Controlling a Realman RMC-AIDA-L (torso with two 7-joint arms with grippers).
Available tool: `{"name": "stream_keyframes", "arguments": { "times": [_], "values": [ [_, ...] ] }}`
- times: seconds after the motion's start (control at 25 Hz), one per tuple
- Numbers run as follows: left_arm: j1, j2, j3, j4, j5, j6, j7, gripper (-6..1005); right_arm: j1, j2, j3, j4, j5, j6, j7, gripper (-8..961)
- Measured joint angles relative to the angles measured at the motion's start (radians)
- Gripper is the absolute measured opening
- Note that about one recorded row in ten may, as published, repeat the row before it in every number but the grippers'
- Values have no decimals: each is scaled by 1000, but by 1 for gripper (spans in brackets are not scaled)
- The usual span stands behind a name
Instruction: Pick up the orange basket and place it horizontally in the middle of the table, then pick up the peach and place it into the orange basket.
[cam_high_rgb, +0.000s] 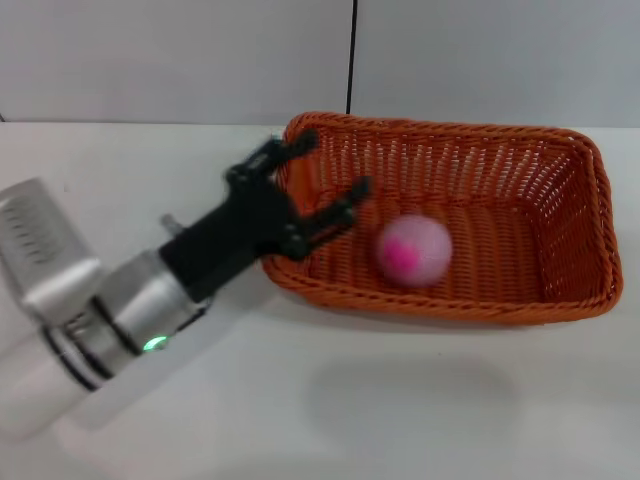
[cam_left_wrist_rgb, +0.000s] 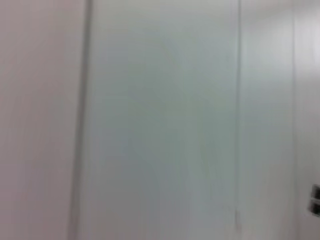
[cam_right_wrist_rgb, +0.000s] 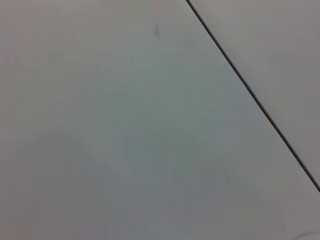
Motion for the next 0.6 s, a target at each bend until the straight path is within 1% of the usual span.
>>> {"name": "stream_keyframes", "arguments": {
  "times": [0.08,0.12,0.16,0.2,0.24,0.28,0.36,0.4,0.44,0.48,0.52,0.56,0.6],
  "values": [
    [44,1,-42,50,-4,-80,-16,770,-5,0,0,0,0,-3,-3,625],
    [71,0,-78,79,-5,-118,-31,786,-8,0,0,0,0,-5,-7,625],
    [129,1,-170,144,-6,-199,-68,802,-16,1,3,9,0,-16,-23,625],
    [129,1,-170,144,-6,-199,-68,818,-16,1,3,9,0,-16,-23,625],
    [156,0,-221,170,-5,-231,-80,834,-21,1,8,19,0,-27,-39,625],
    [189,1,-281,201,-5,-262,-90,834,-25,1,14,28,0,-38,-54,625],
    [267,3,-472,268,-6,-338,-100,834,-33,1,47,69,1,-70,-127,625],
    [267,3,-472,268,-6,-338,-100,834,-33,1,47,69,1,-70,-127,625],
    [290,3,-530,282,-6,-354,-100,834,-34,1,61,86,1,-74,-152,625],
    [290,3,-530,282,-6,-354,-100,834,-34,1,77,105,1,-77,-179,625],
    [307,4,-575,292,-6,-364,-100,834,-35,1,87,119,1,-77,-196,625],
    [345,4,-681,305,-6,-373,-97,834,-35,2,105,147,1,-77,-231,625],
    [356,4,-709,307,-5,-375,-97,834,-35,3,113,159,1,-77,-251,625]
  ]
}}
